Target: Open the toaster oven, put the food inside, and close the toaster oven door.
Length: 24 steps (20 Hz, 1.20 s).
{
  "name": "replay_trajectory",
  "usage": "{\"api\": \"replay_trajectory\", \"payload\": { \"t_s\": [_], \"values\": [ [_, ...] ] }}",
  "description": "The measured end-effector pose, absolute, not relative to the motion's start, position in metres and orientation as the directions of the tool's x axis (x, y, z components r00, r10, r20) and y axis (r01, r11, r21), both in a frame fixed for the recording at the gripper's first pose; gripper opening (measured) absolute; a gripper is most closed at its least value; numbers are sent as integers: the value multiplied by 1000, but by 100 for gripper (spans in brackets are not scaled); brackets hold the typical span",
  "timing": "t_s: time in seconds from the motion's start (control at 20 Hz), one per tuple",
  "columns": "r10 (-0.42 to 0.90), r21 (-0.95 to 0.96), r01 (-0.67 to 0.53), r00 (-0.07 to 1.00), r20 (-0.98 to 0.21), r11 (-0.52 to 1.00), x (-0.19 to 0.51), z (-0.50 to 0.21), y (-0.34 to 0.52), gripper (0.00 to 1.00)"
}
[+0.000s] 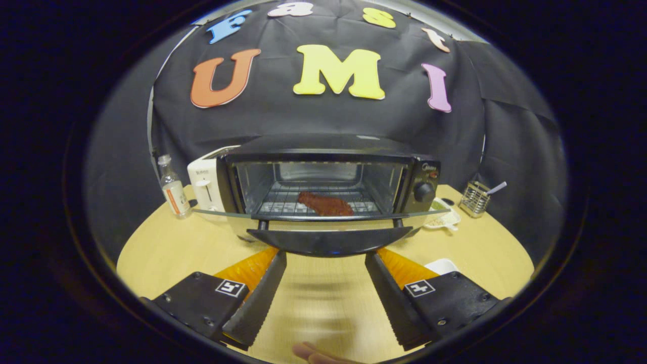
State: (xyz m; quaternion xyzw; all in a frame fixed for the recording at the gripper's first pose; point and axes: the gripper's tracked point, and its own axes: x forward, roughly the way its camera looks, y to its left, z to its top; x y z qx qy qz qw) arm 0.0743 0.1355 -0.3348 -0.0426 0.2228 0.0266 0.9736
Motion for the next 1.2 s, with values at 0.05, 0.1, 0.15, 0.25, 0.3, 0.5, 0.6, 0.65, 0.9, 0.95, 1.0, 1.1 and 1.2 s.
{"api": "replay_trajectory", "payload": {
  "t_s": [0.05, 0.1, 0.15, 0.25, 0.3, 0.5, 0.6, 0.65, 0.9, 0.95, 1.0, 1.1, 1.2],
  "values": [
    [32, -54, -60, 911, -410, 997, 81, -320, 135, 100],
    [48, -33, -66, 920, -389, 997, 86, -312, 137, 100],
    [53, -23, -65, 929, -368, 998, 87, -298, 137, 100],
    [55, -31, -68, 948, -313, 997, 78, -265, 132, 100],
    [57, -45, -73, 958, -282, 996, 70, -248, 130, 100],
    [64, -95, -76, 990, -127, 993, 27, -164, 111, 100],
    [19, -101, -22, 999, -32, 995, -3, -119, 92, 100],
    [5, -104, -4, 1000, 6, 995, -19, -99, 84, 99],
    [-12, -92, 28, 986, 169, 995, -91, -33, 58, 99],
    [-3, -85, 19, 983, 183, 996, -105, -28, 55, 99],
    [-5, -77, 20, 982, 190, 997, -118, -22, 48, 99],
    [7, -32, -2, 982, 187, 999, -137, -18, 38, 99],
    [35, 14, -38, 985, 171, 999, -152, -21, 30, 99]
  ]
}}
